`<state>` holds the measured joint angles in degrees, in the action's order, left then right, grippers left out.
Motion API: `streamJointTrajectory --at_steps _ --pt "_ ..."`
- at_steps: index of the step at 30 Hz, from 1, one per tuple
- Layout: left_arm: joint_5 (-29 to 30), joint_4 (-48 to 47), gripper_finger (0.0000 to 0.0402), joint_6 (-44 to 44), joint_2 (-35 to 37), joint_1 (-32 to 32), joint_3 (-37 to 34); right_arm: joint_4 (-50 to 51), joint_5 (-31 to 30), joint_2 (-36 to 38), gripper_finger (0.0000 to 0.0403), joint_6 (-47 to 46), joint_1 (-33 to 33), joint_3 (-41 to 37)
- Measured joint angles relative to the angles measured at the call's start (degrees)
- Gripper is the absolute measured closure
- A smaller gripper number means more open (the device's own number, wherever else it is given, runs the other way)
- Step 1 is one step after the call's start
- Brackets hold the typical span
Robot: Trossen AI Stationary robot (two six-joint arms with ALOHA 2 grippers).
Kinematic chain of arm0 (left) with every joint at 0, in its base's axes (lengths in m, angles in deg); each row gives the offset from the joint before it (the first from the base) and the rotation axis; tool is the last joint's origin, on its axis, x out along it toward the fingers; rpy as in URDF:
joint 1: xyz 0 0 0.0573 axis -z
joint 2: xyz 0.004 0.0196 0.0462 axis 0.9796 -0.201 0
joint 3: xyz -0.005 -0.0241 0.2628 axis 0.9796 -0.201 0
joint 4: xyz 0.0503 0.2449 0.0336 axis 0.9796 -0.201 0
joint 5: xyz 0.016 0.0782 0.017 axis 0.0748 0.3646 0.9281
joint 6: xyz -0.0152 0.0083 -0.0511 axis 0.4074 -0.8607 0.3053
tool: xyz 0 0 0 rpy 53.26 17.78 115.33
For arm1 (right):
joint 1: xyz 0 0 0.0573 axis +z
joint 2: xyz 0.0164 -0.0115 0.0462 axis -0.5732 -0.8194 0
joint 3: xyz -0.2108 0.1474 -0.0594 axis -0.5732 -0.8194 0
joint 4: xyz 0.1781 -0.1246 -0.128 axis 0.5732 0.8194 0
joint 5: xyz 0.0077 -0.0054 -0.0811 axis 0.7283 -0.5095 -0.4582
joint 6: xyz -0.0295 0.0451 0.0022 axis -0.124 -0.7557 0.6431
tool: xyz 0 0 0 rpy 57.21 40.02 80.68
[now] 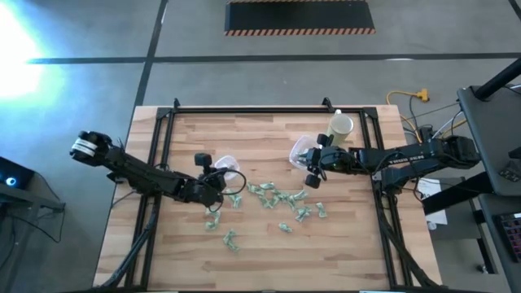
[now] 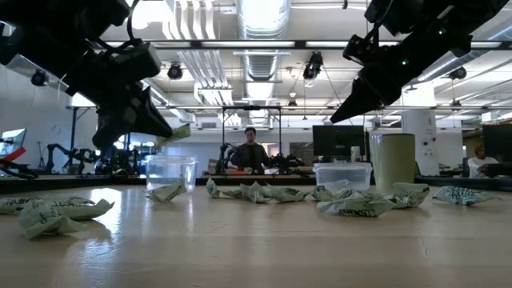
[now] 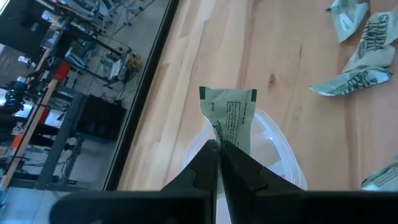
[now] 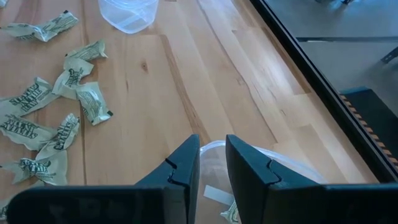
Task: Pick and place items into bin
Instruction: Put the stevia packet into the left transparent bin, then put the stevia packet into the right transparent bin
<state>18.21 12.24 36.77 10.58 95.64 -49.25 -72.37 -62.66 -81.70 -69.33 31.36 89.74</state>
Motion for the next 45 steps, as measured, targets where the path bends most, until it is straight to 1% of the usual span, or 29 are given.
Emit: streamJointTrajectory --at_steps 3,7,9,12,14,17,19,23,27,31,36,45 --pt "0.10 -0.02 0.0390 0.01 -0.10 0.00 -0.18 0.00 0.00 0.00 0.0335 -0.04 0.00 0.00" --pt "0.14 -0.58 0.0349 0.01 -0.60 -0.02 -0.47 -0.02 0.14 0.00 0.0335 -0.16 0.00 0.00" --pt "0.17 -0.52 0.0326 0.01 -0.66 -0.02 -0.47 0.00 1.90 0.00 0.0335 -0.22 0.00 0.00" --pt "1.02 -0.55 0.0298 0.03 -0.36 -0.02 -0.36 -0.02 6.51 0.00 0.0335 -0.02 0.01 0.00" --pt "1.25 -0.54 0.0284 0.05 0.47 -0.02 -0.08 -0.04 10.83 0.00 0.0335 0.20 0.01 0.00" --pt "1.23 -0.39 0.0274 0.24 1.46 0.37 0.48 -0.14 18.02 -0.42 0.0335 0.18 0.88 -0.02" --pt "-0.03 -0.56 0.0272 0.25 2.21 0.78 0.59 -0.21 20.35 -1.15 0.0335 -0.02 2.36 -0.07" --pt "-3.29 -0.47 0.0272 0.25 3.51 1.43 0.72 -0.27 20.55 -4.29 0.0335 -1.46 6.43 -0.23" --pt "-3.39 -0.50 0.0272 0.27 4.27 2.02 0.67 -0.21 20.57 -8.05 0.0335 -1.49 9.16 -0.33" --pt "-3.42 -0.59 0.0272 0.29 4.96 2.49 0.40 -0.30 19.98 -11.03 0.0335 -2.98 9.18 0.09" --pt "-3.55 -0.56 0.0272 0.26 5.20 2.67 0.34 0.05 15.87 -14.02 0.0335 -3.20 9.21 0.09" --pt "-3.55 -1.34 0.0271 0.27 5.20 2.70 0.34 0.67 16.26 -14.75 0.0335 -6.30 9.29 0.09"
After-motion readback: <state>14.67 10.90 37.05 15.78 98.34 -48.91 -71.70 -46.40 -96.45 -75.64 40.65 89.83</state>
